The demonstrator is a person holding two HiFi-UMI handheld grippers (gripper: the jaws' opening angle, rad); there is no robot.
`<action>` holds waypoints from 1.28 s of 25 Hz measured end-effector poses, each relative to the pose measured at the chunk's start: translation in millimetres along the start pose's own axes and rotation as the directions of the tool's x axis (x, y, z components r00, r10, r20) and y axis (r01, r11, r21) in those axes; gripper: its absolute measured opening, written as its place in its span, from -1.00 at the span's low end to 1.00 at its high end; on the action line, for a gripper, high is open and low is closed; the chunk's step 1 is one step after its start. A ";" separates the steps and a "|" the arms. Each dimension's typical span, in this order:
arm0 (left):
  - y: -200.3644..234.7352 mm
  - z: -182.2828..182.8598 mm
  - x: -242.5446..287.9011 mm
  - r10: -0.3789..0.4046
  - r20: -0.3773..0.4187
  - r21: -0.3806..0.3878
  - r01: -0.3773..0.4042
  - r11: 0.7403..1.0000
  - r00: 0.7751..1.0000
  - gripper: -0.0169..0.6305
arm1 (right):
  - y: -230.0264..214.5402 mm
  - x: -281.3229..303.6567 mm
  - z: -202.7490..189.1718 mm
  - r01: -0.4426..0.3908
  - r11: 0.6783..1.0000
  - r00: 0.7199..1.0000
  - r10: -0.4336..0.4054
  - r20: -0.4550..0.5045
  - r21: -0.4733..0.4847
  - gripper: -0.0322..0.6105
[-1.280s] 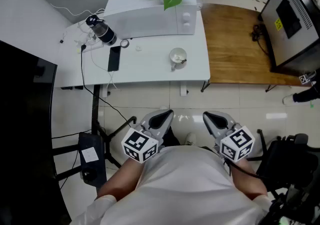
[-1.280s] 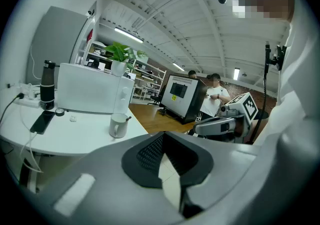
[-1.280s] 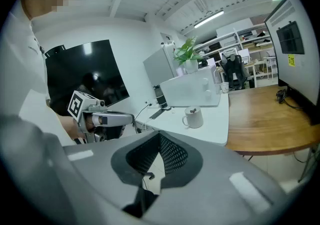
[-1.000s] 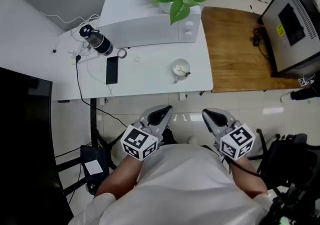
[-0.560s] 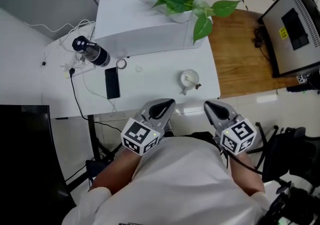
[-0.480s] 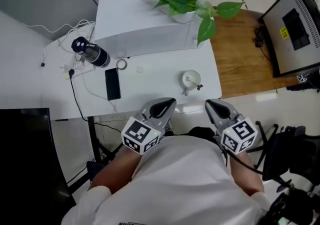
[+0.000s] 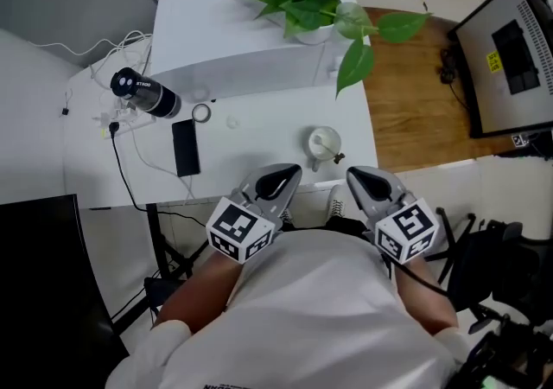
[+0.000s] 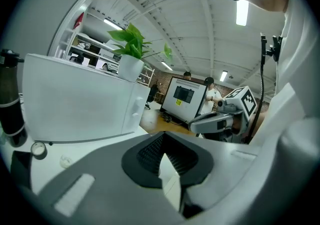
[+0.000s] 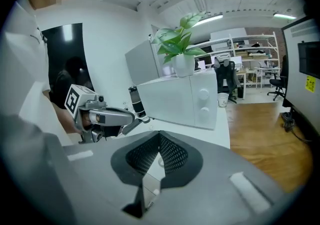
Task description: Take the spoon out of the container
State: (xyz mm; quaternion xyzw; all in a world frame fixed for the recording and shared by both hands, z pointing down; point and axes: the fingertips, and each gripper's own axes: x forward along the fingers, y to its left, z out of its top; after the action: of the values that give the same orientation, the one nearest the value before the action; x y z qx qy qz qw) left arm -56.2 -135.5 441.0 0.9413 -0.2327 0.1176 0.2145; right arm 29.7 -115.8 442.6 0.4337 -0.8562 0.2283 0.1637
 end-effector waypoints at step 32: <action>16.8 -23.2 18.2 0.088 -0.056 -0.087 -0.093 0.992 0.995 -0.94 | -54.2 48.7 -38.9 -0.041 0.992 0.996 0.050 -0.078 0.119 -0.59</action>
State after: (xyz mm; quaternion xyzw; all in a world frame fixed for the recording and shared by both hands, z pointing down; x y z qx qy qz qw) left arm -51.6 -145.4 473.2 0.9158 -0.2744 0.1413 0.2569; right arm 49.4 -155.7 512.1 0.4133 -0.8437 0.2990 0.1673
